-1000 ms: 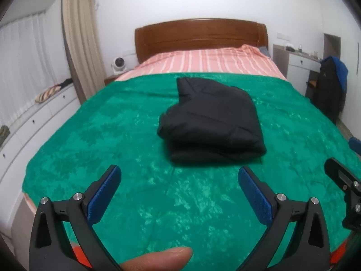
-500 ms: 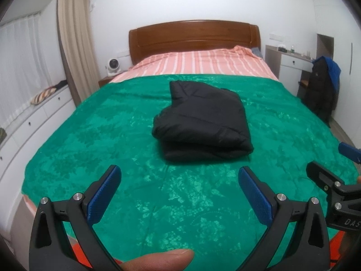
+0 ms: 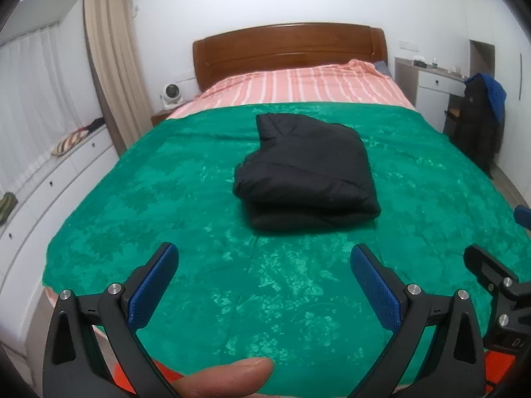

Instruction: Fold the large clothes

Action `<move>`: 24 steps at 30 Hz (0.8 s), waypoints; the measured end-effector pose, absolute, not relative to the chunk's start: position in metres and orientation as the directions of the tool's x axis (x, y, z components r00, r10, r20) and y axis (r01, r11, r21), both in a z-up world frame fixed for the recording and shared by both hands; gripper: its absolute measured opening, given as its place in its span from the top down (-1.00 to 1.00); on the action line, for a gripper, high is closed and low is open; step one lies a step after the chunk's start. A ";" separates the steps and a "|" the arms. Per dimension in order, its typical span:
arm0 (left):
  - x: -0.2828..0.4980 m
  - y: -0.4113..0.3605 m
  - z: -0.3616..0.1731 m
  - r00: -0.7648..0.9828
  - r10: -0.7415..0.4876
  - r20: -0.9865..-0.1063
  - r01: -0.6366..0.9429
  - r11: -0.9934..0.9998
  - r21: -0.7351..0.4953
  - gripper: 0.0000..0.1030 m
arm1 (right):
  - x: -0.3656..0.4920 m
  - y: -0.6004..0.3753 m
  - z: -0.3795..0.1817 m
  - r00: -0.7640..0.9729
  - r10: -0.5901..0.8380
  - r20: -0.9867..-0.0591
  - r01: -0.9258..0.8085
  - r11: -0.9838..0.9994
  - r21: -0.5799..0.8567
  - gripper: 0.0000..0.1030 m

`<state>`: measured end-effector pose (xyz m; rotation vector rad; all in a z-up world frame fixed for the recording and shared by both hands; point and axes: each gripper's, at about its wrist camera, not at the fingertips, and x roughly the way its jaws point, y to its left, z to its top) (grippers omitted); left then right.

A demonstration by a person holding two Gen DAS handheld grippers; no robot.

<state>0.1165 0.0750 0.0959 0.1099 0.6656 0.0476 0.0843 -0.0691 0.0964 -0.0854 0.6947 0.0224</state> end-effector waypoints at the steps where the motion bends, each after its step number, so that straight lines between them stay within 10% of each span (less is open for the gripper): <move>1: 0.117 0.075 0.096 0.781 0.074 -0.620 -0.005 0.994 0.112 -1.00 | 0.084 -0.069 0.097 0.768 -0.008 -0.641 -0.050 0.996 -0.072 -0.99; 24: 0.113 0.068 0.103 0.792 0.095 -0.603 -0.006 0.989 0.148 -1.00 | 0.082 -0.069 0.100 0.766 -0.035 -0.642 -0.040 0.994 -0.102 -0.99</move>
